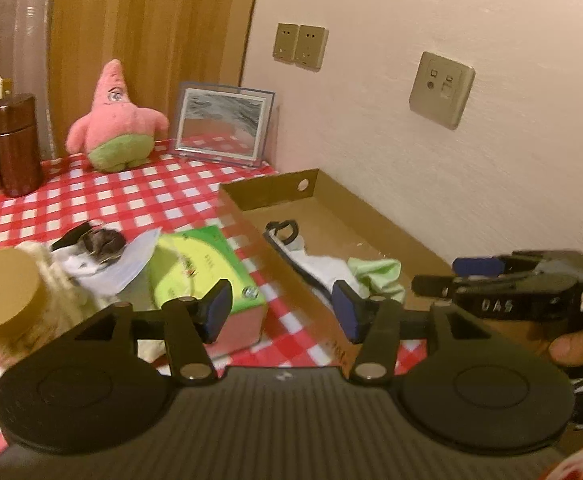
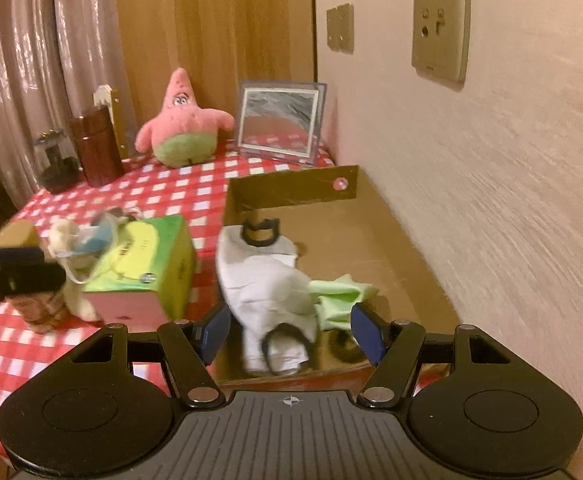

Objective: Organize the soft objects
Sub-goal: 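Withdraw both tools from the tray back over the table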

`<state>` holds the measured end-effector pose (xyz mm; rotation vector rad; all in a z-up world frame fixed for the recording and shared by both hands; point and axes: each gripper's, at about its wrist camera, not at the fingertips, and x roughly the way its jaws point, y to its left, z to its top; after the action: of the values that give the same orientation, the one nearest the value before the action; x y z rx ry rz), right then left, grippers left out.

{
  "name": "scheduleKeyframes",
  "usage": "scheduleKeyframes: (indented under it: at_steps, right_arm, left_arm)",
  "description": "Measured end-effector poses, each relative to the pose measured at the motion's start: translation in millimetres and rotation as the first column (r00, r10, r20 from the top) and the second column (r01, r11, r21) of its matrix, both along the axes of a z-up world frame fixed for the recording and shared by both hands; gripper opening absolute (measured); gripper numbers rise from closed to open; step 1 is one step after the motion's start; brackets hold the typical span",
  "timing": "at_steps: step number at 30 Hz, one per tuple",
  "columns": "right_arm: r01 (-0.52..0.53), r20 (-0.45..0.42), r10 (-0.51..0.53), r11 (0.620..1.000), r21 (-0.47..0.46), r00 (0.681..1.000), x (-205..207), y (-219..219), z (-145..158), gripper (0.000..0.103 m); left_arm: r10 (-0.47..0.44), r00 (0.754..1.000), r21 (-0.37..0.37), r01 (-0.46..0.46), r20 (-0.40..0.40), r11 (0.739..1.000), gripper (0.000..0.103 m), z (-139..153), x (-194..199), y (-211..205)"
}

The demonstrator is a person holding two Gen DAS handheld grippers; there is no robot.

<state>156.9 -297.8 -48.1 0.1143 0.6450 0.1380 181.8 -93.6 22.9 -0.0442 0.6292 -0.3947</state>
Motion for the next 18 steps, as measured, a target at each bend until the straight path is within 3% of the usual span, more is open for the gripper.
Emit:
scheduleKeyframes:
  at_steps: [7, 11, 18]
  right_arm:
    - [-0.030, 0.029, 0.030, 0.999, 0.023, 0.999, -28.5, 26.6, 20.1, 0.068]
    - [-0.049, 0.045, 0.047, 0.998, 0.045, 0.998, -41.9, 43.5, 27.6, 0.071]
    - [-0.114, 0.059, 0.111, 0.992, 0.050, 0.992, -62.7, 79.1, 38.9, 0.077]
  left_arm:
    - [0.087, 0.996, -0.002, -0.087, -0.001, 0.996, 0.070, 2.2, -44.0, 27.9]
    - [0.150, 0.989, 0.033, -0.150, 0.016, 0.988, 0.084, 7.0, -67.1, 47.9]
    - [0.240, 0.970, 0.083, -0.243, 0.048, 0.966, 0.089, 17.3, -96.6, 79.1]
